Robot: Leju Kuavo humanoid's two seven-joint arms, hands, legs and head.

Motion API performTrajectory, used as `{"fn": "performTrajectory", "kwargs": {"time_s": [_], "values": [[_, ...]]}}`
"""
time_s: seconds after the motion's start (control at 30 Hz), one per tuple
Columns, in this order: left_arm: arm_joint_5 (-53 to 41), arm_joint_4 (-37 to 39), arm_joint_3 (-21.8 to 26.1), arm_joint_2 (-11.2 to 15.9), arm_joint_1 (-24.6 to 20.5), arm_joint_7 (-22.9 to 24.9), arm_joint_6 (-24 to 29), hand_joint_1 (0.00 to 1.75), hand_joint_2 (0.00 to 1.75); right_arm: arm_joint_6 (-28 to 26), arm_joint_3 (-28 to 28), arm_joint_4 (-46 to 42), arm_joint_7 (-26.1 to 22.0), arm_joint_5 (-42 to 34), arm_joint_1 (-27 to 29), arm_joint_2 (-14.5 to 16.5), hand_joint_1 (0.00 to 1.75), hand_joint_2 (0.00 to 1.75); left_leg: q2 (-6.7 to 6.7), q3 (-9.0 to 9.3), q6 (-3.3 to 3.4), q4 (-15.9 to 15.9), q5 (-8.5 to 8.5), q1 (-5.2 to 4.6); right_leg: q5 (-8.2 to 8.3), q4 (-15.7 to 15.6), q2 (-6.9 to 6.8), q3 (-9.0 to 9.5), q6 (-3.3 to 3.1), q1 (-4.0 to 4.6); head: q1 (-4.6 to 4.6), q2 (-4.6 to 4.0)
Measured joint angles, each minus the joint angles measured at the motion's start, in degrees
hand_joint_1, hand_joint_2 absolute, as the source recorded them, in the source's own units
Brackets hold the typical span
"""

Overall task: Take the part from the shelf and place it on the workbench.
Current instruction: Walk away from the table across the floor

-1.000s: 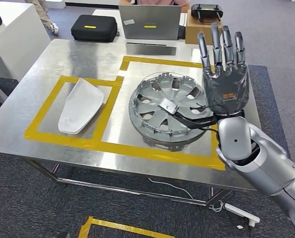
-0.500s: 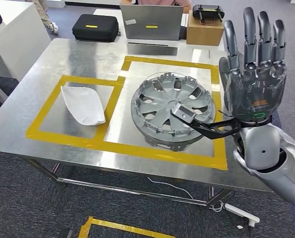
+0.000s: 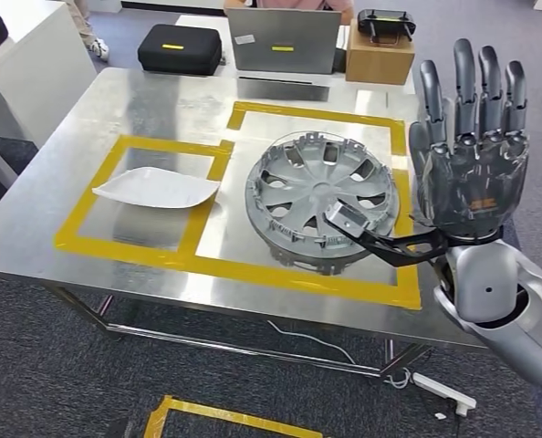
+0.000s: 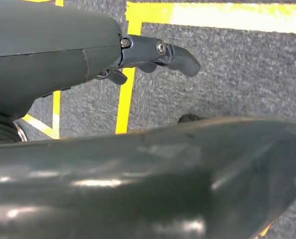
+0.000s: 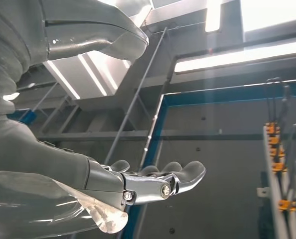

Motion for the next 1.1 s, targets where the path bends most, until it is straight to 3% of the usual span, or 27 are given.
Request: {"fn": "performTrajectory", "kwargs": {"time_s": [0.13, 0.2, 0.27, 0.3, 0.33, 0.37, 0.43, 0.5, 0.57, 0.63, 0.67, 0.7, 0.77, 0.8, 0.83, 0.87, 0.9, 0.97, 1.03, 1.07, 1.1], "values": [[-0.05, 0.0, -0.01, -0.08, 0.02, -0.09, 0.3, 0.0, 0.0, -0.29, -0.48, 0.26, 0.01, 0.0, 0.85, -0.09, 0.0, 1.75, -0.1, -0.67, -1.55, 0.44, 0.29, 0.05, 0.85, -0.76, 0.35, -0.31, -1.6, 0.26, -0.13, -0.01], [-0.06, 0.0, 0.0, -0.08, 0.02, -0.09, 0.38, 0.0, 0.0, -0.37, -0.75, 0.4, 0.01, 0.0, 1.2, -0.09, 0.0, 1.75, -0.19, -1.81, -2.01, 3.42, -2.87, 0.19, 1.64, -0.88, 0.31, -1.14, -2.74, 0.21, -0.24, -0.01], [-0.14, 0.0, -0.01, -0.12, 0.02, -0.09, 0.47, 0.0, 0.0, -0.46, -1.12, 0.56, -0.01, 0.0, 1.79, -0.09, 0.0, 1.75, -0.26, -3.88, -2.27, 10.5, -8.11, 0.22, 2.54, -0.87, 0.3, -2.34, -3.43, 0.45, -0.34, -0.01], [-0.23, 0.0, -0.01, -0.14, 0.02, -0.1, 0.54, 0.0, 0.0, -0.51, -1.27, 0.67, -0.01, 0.0, 2.18, -0.09, 0.0, 1.75, -0.27, -4.61, -2.28, 13.9, -9.96, 0.22, 3.04, -0.86, 0.33, -3.03, -3.56, 0.63, -0.36, -0.01], [-0.37, 0.0, -0.02, -0.17, 0.0, -0.11, 0.59, 0.0, 0.0, -0.58, -1.4, 0.79, -0.02, 0.0, 2.58, -0.09, 0.0, 1.75, -0.29, -4.62, -2.19, 15.86, -10.68, 0.2, 3.57, -0.85, 0.37, -3.75, -3.61, 0.82, -0.36, -0.01], [-0.5, 0.0, -0.03, -0.19, -0.02, -0.14, 0.64, 0.0, 0.0, -0.65, -1.52, 0.87, -0.02, 0.0, 2.93, -0.09, 0.0, 1.75, -0.31, -3.73, -1.98, 15.89, -10.28, 0.15, 4.1, -0.84, 0.43, -4.44, -3.59, 0.99, -0.37, -0.01], [-0.68, -0.02, -0.05, -0.18, -0.13, -0.23, 0.65, 0.0, 0.0, -0.81, -1.84, 0.95, -0.02, 0.0, 3.4, -0.09, 0.0, 1.75, -0.47, 1.05, -1.13, 10.13, -7.67, -0.11, 5.23, -0.84, 0.56, -5.7, -3.46, 1.25, -0.38, -0.01], [-0.77, -0.07, -0.07, -0.11, -0.34, -0.31, 0.64, 0.0, 0.0, -0.94, -2.26, 0.96, -0.02, 0.0, 3.61, -0.09, 0.0, 1.75, -0.75, 6.45, -0.23, 2.16, -6.67, -0.54, 6.33, -0.93, 0.6, -6.51, -3.14, 1.43, -0.32, -0.01], [-0.92, -0.11, -0.08, -0.09, -0.51, -0.38, 0.63, 0.0, 0.0, -1.05, -2.58, 0.99, -0.02, 0.0, 3.71, -0.08, 0.0, 1.75, -0.9, 8.14, 0.16, -1.33, -6.74, -1.01, 7.47, -1.36, 0.49, -6.72, -2.51, 1.27, -0.44, 0.0], [-1.11, -0.12, -0.1, -0.14, -0.54, -0.42, 0.63, 0.0, 0.0, -1.13, -2.73, 1.07, -0.03, 0.0, 3.95, -0.08, 0.0, 1.75, -0.77, 7.49, 0.62, -2.01, -5.37, -1.18, 8.25, -1.95, 0.46, -6.83, -1.73, 0.99, -0.63, 0.0], [-1.18, -0.12, -0.1, -0.13, -0.56, -0.43, 0.63, 0.0, 0.0, -1.15, -2.77, 1.11, -0.03, 0.0, 4.1, -0.09, 0.0, 1.75, -0.64, 7.08, 1.03, -2.37, -4.52, -1.13, 7.36, -1.61, 0.47, -7.24, -1.47, 0.92, -0.62, 0.0], [-1.2, -0.13, -0.11, -0.12, -0.58, -0.43, 0.64, 0.0, 0.0, -1.16, -2.81, 1.18, -0.03, 0.0, 4.24, -0.1, 0.0, 1.75, -0.49, 6.51, 1.4, -2.75, -3.6, -1.03, 5.34, -0.23, 0.48, -7.88, -1.3, 0.9, -0.56, 0.0], [-1.23, -0.13, -0.14, -0.07, -0.64, -0.44, 0.66, 0.0, 0.0, -1.17, -2.86, 1.3, -0.02, 0.0, 4.44, -0.11, 0.0, 1.75, -0.3, 4.8, 1.91, -2.94, -2.02, -1.04, -0.76, 6.18, 0.45, -9.71, -1.16, 0.85, -0.46, 0.0], [-1.24, -0.13, -0.16, -0.08, -0.65, -0.44, 0.67, 0.0, 0.0, -1.18, -2.87, 1.36, -0.02, 0.0, 4.58, -0.11, 0.0, 1.75, -0.25, 3.8, 1.97, -2.9, -1.28, -1.11, -2.98, 10.09, 0.46, -10.4, -1.04, 0.85, -0.43, 0.0], [-1.26, -0.13, -0.2, -0.1, -0.64, -0.44, 0.67, 0.0, 0.0, -1.19, -2.87, 1.43, -0.02, 0.0, 4.77, -0.11, 0.0, 1.75, -0.19, 2.77, 1.98, -2.84, -0.55, -1.17, -3.86, 13.19, 0.46, -10.57, -0.95, 0.85, -0.4, 0.0], [-1.27, -0.13, -0.25, -0.14, -0.64, -0.44, 0.67, 0.0, 0.0, -1.22, -2.88, 1.5, -0.02, 0.0, 4.98, -0.11, 0.0, 1.75, -0.14, 1.74, 1.93, -2.75, 0.16, -1.2, -3.39, 14.65, 0.45, -9.93, -0.88, 0.86, -0.39, 0.0], [-1.28, -0.13, -0.31, -0.18, -0.64, -0.45, 0.67, 0.0, 0.0, -1.28, -2.92, 1.58, -0.02, 0.0, 5.19, -0.1, 0.0, 1.75, -0.1, 0.78, 1.81, -2.61, 0.82, -1.2, -2.03, 14.09, 0.43, -8.3, -0.85, 0.86, -0.36, 0.0], [-1.33, -0.14, -0.4, -0.26, -0.66, -0.51, 0.67, 0.0, 0.0, -1.49, -3.15, 1.69, -0.02, 0.0, 5.68, -0.05, 0.0, 1.75, -0.1, -0.86, 1.44, -2.13, 1.9, -1.24, -0.07, 7.41, 0.26, -1.99, -0.93, 0.9, -0.34, 0.0], [-1.43, -0.15, -0.43, -0.35, -0.68, -0.61, 0.67, 0.0, 0.0, -1.81, -3.63, 1.73, -0.09, 0.0, 6.48, 0.17, 0.0, 1.75, -0.11, -1.84, 0.91, -1.51, 2.79, -1.37, -1.28, -0.87, 0.11, 4.29, -1.22, 1.05, -0.38, 0.0], [-1.51, -0.15, -0.42, -0.38, -0.68, -0.64, 0.67, 0.0, 0.0, -1.96, -3.9, 1.76, -0.14, 0.0, 7.0, 0.3, 0.0, 1.75, -0.11, -2.07, 0.61, -1.36, 3.23, -1.39, -2.08, -3.16, 0.09, 5.72, -1.44, 1.19, -0.39, 0.0], [-1.57, -0.15, -0.42, -0.4, -0.66, -0.67, 0.68, 0.0, 0.0, -2.09, -4.14, 1.8, -0.19, 0.0, 7.56, 0.42, 0.0, 1.75, -0.1, -2.21, 0.3, -1.31, 3.68, -1.35, -2.33, -4.02, 0.12, 5.89, -1.75, 1.28, -0.42, 0.0]]}}
